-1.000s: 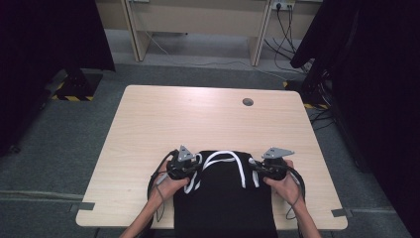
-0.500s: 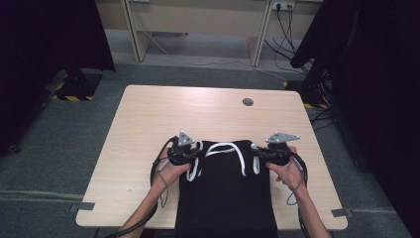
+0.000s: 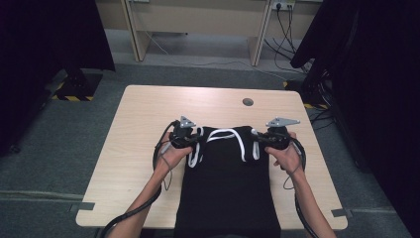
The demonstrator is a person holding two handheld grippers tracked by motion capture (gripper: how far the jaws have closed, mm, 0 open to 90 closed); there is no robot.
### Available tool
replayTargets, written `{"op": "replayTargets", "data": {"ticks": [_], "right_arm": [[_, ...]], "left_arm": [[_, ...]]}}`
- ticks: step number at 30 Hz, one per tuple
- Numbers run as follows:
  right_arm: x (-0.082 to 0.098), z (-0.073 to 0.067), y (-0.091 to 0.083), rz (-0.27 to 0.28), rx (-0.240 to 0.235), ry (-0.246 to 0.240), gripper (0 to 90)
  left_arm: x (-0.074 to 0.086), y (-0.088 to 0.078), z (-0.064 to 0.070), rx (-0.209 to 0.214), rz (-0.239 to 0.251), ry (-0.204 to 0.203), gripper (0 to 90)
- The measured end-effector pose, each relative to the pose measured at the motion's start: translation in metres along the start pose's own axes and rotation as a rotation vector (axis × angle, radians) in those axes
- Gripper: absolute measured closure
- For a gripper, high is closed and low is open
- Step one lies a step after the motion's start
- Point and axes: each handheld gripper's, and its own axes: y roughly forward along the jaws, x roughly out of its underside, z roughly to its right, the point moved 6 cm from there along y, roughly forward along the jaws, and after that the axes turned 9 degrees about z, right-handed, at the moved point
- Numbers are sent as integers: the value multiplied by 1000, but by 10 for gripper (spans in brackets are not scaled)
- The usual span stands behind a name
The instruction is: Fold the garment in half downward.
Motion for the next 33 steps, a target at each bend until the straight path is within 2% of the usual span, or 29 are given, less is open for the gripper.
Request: {"op": "replayTargets", "data": {"ticks": [6, 9, 12, 16, 18, 20, 30, 33], "right_arm": [[-18, 6, 5, 22, 18, 4, 824], [-27, 9, 5, 26, 21, -6, 825], [-37, 13, 3, 49, 26, -3, 825], [-48, 14, -1, 83, 27, -6, 825], [-51, 11, -5, 98, 22, -15, 825], [-48, 6, -9, 98, 11, -36, 825], [-12, -15, -29, 121, -27, -40, 825], [-2, -22, -36, 120, -37, -45, 825]], "left_arm": [[-20, -4, -9, -20, 46, -10, 833], [-34, -9, -13, -8, 58, -22, 833], [-43, -12, -17, -34, 66, -8, 833], [-50, -19, -16, -33, 100, -5, 833], [-47, -23, -10, -12, 107, 0, 832], [-40, -28, -2, 3, 113, 23, 831], [-6, -50, 27, 51, 142, 31, 829], [3, -56, 37, 58, 149, 47, 828]]}}
